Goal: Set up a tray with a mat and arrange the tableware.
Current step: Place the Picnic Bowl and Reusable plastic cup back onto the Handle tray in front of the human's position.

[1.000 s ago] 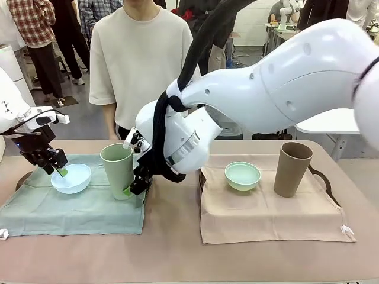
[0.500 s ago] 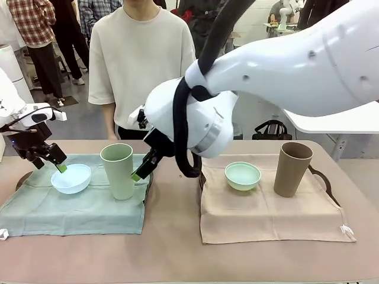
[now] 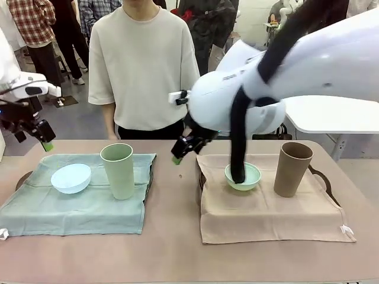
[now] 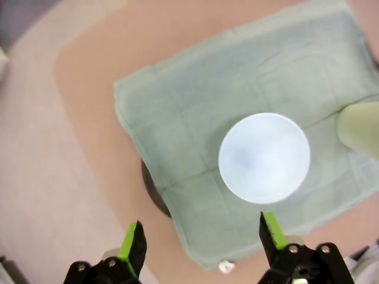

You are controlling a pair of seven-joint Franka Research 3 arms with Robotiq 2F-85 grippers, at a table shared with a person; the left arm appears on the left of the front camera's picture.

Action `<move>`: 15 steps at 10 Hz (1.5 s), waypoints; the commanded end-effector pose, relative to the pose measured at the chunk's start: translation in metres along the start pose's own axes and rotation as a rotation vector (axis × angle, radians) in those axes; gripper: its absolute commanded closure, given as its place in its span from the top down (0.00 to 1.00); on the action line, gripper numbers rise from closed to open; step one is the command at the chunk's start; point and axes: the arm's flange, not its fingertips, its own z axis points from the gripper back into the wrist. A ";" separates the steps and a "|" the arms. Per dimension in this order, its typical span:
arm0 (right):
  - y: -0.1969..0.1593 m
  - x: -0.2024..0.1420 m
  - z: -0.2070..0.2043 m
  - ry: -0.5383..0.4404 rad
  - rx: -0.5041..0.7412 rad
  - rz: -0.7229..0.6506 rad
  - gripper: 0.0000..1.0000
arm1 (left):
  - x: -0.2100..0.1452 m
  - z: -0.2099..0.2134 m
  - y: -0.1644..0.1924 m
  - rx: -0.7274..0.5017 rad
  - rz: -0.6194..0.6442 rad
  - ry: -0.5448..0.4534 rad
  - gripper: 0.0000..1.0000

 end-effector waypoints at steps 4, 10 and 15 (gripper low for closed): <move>0.127 0.018 0.082 0.413 -0.116 -0.256 0.94 | -0.010 0.042 -0.045 -0.042 0.155 0.090 1.00; 0.148 -0.006 0.101 0.463 -0.161 -0.327 0.94 | -0.012 0.046 -0.045 -0.050 0.170 0.106 1.00; 0.148 -0.006 0.101 0.463 -0.161 -0.327 0.94 | -0.012 0.046 -0.045 -0.050 0.170 0.106 1.00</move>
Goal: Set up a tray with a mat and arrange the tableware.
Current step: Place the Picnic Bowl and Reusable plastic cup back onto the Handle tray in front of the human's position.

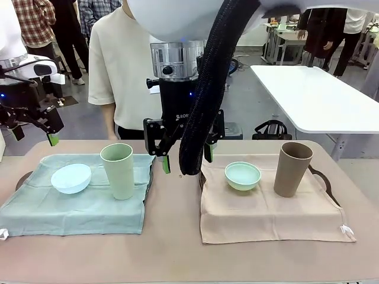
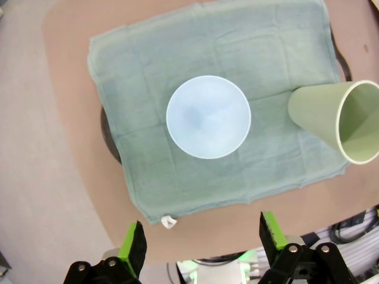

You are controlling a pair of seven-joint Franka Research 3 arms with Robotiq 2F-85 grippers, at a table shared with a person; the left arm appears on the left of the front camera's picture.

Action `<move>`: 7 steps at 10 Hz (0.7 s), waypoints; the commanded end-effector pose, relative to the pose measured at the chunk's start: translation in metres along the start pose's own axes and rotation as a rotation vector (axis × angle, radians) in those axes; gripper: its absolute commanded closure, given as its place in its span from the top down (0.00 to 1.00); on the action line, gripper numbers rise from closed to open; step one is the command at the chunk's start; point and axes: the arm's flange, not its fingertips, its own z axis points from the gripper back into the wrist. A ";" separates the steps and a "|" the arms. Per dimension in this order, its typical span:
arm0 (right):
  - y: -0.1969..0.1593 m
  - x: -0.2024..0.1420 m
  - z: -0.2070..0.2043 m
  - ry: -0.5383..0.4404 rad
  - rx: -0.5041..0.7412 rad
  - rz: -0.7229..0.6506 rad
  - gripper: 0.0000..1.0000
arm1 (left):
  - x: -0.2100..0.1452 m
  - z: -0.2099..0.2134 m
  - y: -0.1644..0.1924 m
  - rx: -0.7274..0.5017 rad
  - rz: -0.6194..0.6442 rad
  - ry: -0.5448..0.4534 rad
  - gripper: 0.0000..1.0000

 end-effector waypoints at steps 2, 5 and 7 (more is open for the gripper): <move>0.000 -0.001 -0.002 -0.007 0.021 0.021 0.94 | 0.002 0.001 0.002 0.011 -0.009 -0.004 1.00; 0.000 -0.001 -0.002 -0.007 0.021 0.021 0.94 | 0.002 0.001 0.002 0.011 -0.009 -0.004 1.00; -0.032 -0.016 0.000 0.013 0.155 0.112 0.94 | -0.007 0.003 0.009 -0.131 -0.088 0.021 1.00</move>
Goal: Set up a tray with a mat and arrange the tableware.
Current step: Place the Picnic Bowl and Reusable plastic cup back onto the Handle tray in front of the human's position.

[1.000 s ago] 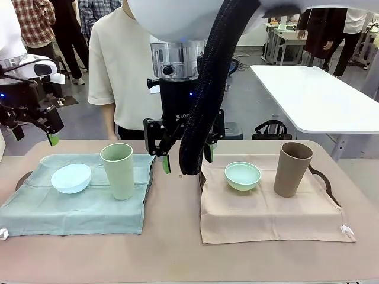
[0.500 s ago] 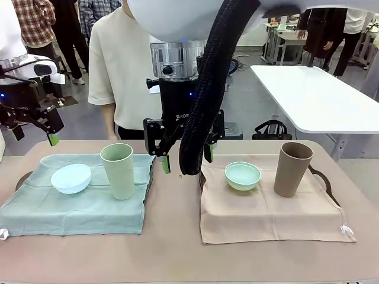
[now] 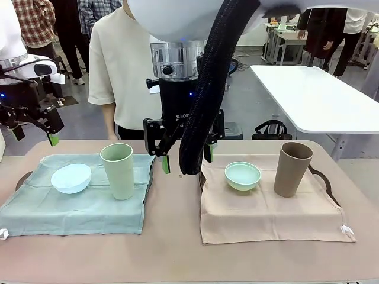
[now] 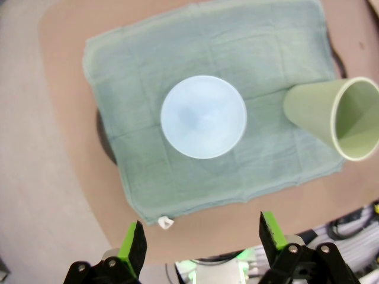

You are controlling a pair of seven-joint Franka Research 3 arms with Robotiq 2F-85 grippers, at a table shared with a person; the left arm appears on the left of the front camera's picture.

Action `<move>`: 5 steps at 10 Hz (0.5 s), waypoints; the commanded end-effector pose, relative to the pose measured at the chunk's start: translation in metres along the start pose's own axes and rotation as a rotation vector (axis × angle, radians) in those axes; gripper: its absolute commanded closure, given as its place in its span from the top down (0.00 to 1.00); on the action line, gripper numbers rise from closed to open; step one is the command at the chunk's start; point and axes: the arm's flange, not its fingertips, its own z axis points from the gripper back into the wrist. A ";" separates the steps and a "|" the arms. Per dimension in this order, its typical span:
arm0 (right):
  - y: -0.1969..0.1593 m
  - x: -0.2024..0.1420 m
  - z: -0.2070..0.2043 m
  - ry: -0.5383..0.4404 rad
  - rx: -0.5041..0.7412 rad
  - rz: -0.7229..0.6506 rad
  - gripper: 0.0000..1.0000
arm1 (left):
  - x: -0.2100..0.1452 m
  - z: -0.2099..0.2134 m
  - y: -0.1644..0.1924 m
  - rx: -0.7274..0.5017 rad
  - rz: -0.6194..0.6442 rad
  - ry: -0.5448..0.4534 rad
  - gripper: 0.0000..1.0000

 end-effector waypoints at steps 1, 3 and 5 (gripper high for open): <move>-0.058 -0.034 0.000 -0.058 0.314 0.076 0.94 | -0.014 0.008 0.013 -0.163 -0.052 0.036 1.00; -0.105 -0.082 0.003 -0.188 0.506 0.039 0.94 | -0.032 0.021 0.027 -0.371 -0.095 0.037 1.00; -0.150 -0.125 -0.001 -0.317 0.664 -0.077 0.94 | -0.039 0.026 0.045 -0.530 -0.106 0.000 1.00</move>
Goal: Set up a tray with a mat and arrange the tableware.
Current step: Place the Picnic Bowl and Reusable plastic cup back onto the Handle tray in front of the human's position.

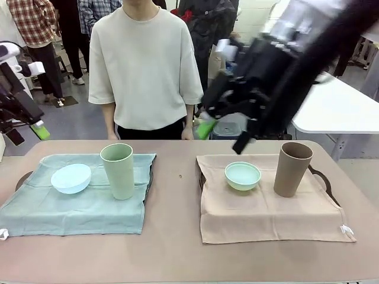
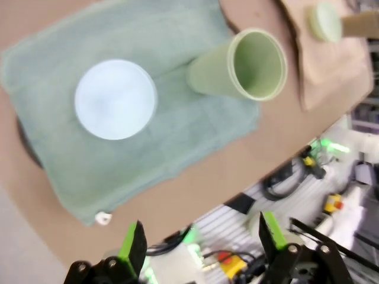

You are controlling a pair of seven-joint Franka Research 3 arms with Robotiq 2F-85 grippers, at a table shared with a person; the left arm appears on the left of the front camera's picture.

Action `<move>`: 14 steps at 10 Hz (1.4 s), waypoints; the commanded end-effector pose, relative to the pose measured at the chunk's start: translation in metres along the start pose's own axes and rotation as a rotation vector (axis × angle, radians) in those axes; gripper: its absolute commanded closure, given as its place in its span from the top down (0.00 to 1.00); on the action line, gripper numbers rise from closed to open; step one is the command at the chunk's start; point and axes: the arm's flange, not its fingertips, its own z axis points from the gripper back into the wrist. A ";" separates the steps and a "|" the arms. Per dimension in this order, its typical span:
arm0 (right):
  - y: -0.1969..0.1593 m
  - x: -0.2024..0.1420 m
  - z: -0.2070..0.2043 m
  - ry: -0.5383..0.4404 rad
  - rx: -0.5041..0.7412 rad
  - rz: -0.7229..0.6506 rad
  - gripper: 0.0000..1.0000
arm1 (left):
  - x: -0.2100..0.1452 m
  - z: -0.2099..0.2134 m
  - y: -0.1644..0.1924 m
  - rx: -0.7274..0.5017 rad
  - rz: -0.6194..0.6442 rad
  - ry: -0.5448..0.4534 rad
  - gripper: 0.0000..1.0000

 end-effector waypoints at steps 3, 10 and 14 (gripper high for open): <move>-0.067 -0.088 0.037 -0.357 0.375 -0.086 0.94 | -0.003 0.010 0.027 -0.288 -0.050 -0.082 1.00; -0.124 -0.148 0.101 -0.513 0.439 -0.203 0.94 | -0.025 0.017 0.050 -0.465 -0.039 -0.177 1.00; -0.110 -0.132 0.146 -0.570 0.523 -0.157 0.94 | -0.022 0.015 0.053 -0.499 -0.039 -0.152 1.00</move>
